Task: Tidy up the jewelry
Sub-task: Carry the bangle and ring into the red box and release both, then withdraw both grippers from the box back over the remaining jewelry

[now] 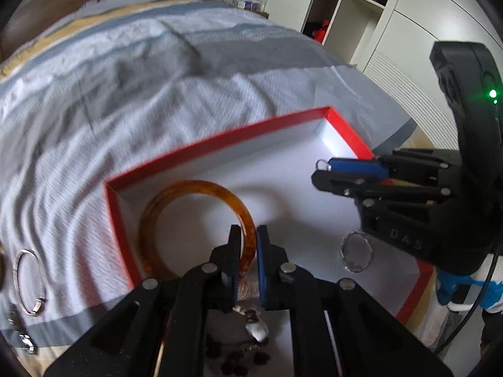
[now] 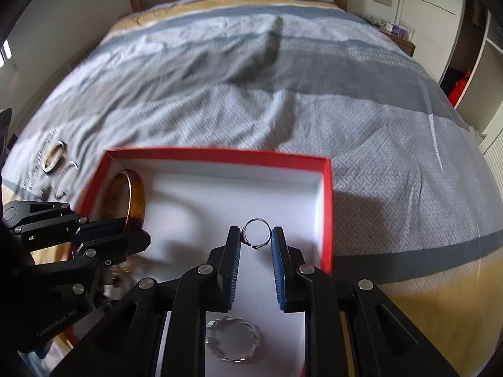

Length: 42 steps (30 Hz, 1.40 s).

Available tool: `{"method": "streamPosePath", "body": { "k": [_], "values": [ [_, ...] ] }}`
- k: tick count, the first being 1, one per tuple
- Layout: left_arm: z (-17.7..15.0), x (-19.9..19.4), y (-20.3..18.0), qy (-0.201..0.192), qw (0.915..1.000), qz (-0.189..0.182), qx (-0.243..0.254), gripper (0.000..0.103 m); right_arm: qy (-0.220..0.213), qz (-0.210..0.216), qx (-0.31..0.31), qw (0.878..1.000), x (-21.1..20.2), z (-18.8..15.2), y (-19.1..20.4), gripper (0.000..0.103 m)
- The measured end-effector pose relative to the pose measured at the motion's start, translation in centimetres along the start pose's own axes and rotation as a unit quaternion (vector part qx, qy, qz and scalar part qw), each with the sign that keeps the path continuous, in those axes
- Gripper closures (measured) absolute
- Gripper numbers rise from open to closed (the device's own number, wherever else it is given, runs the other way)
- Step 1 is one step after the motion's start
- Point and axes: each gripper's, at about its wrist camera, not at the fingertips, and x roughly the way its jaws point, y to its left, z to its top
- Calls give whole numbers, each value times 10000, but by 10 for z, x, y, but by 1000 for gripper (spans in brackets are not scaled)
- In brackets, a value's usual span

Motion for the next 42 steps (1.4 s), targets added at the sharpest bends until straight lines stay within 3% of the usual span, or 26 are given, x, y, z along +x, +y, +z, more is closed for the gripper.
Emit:
{"method": "streamPosePath", "body": {
  "k": [7, 14, 20, 25, 32, 42],
  "values": [
    [-3, 8, 8, -69, 9998, -124, -105, 92, 70, -290, -600, 9978, 10, -4, 12, 83],
    [-3, 6, 8, -85, 9998, -128, -115, 92, 85, -202, -728, 9971, 8, -5, 13, 83],
    [-1, 4, 5, -71, 9999, -102, -113, 91, 169, -246, -799, 9964, 5, -4, 15, 77],
    [0, -5, 1, -59, 9998, -85, -158, 80, 55, -341, -810, 9961, -17, -8, 17, 74],
    [4, -65, -15, -350, 9994, -70, -33, 73, -335, -504, -551, 9966, -89, -17, 4, 73],
    [-15, -211, -38, -1113, 9936, 169, 74, 72, -1163, -678, -265, 9905, -229, -52, 17, 68]
  ]
}}
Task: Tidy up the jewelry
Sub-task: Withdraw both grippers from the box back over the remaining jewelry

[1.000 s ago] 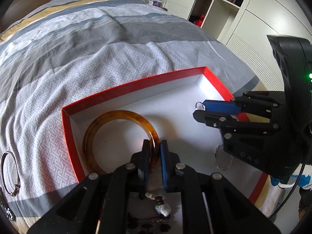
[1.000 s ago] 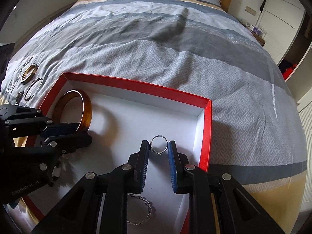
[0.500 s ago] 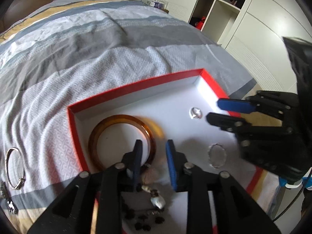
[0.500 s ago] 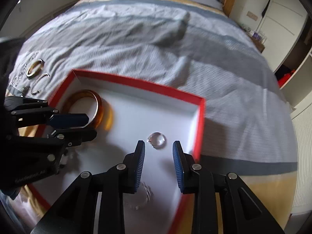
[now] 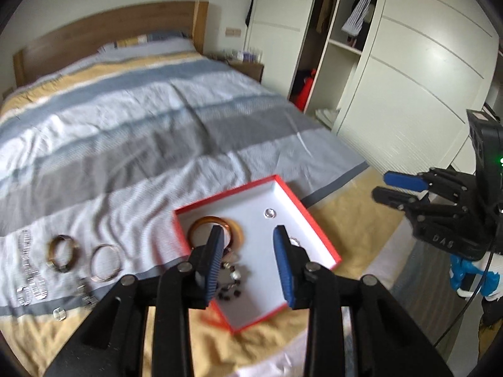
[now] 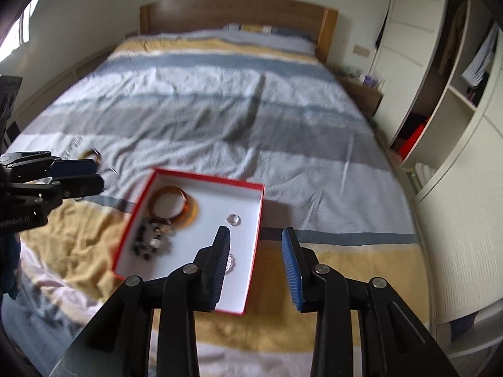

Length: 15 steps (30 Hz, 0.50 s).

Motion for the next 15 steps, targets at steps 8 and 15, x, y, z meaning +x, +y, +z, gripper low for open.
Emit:
{"method": "streamPosePath", "body": {
  "k": [8, 15],
  "values": [
    [-27, -128, 12, -464, 9971, 589, 107, 64, -721, 30, 156, 9973, -108, -7, 20, 63],
    [-64, -216, 42, -708, 9924, 1008, -10, 64, -1137, 225, 250, 9930, -171, -26, 50, 57]
  ]
}}
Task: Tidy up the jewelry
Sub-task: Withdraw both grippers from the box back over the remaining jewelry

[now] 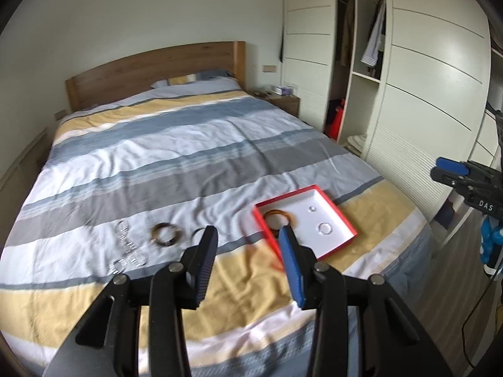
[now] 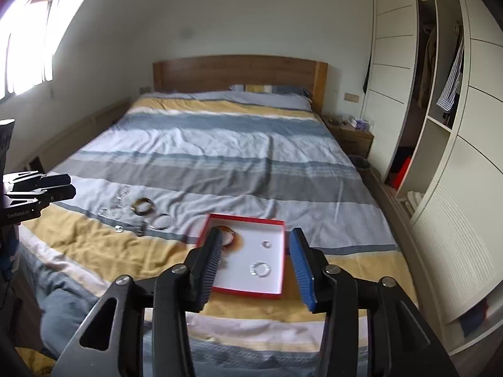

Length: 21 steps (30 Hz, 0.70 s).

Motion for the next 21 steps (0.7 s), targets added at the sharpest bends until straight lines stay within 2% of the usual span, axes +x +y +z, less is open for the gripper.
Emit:
{"method": "streamPosePath", "body": {
  "k": [5, 12, 21],
  "values": [
    [-18, -39, 33, -13, 9992, 308, -262, 64, -167, 123, -8, 9998, -24, -5, 22, 56],
    [-27, -99, 75, -382, 9939, 744, -716, 64, -530, 324, -82, 9980, -57, 0, 53, 51],
    [-41, -136, 107, -680, 9870, 1026, -1030, 63, -677, 548, -161, 9961, -64, 3, 81, 49]
  ]
}}
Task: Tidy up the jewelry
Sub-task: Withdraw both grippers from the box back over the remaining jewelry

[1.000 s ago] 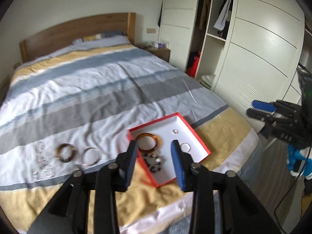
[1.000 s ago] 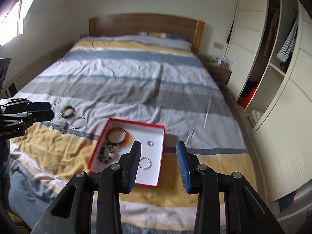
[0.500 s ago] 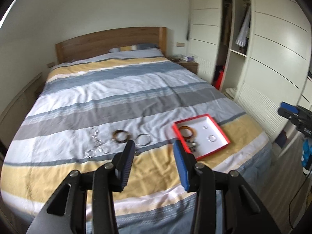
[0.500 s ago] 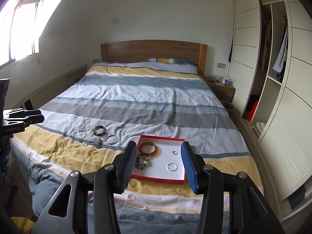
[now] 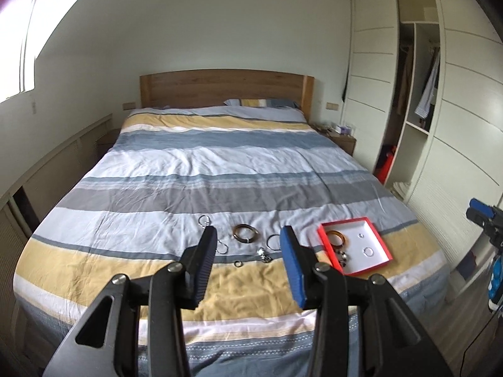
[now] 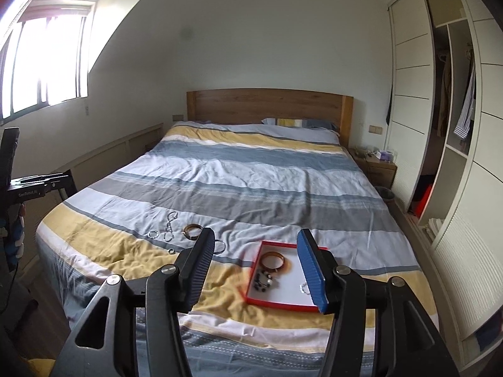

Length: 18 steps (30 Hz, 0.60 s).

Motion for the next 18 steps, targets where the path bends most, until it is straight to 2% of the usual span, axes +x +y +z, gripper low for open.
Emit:
{"method": "streamPosePath", "body": {
  "k": [5, 10, 14, 18],
  "values": [
    [-10, -1, 19, -79, 9996, 76, -277, 63, 87, 62, 4, 9999, 10, -6, 6, 49],
    [-13, 9, 27, -24, 9996, 115, -275, 63, 148, 97, 79, 9998, 21, -7, 8, 49],
    [-17, 28, 37, 41, 9990, 115, -423, 63, 336, 195, 52, 9992, 45, -10, 17, 49],
    [-33, 66, 49, 372, 9981, 148, -472, 63, 604, 322, 0, 9977, 76, -18, 28, 49]
  ]
}}
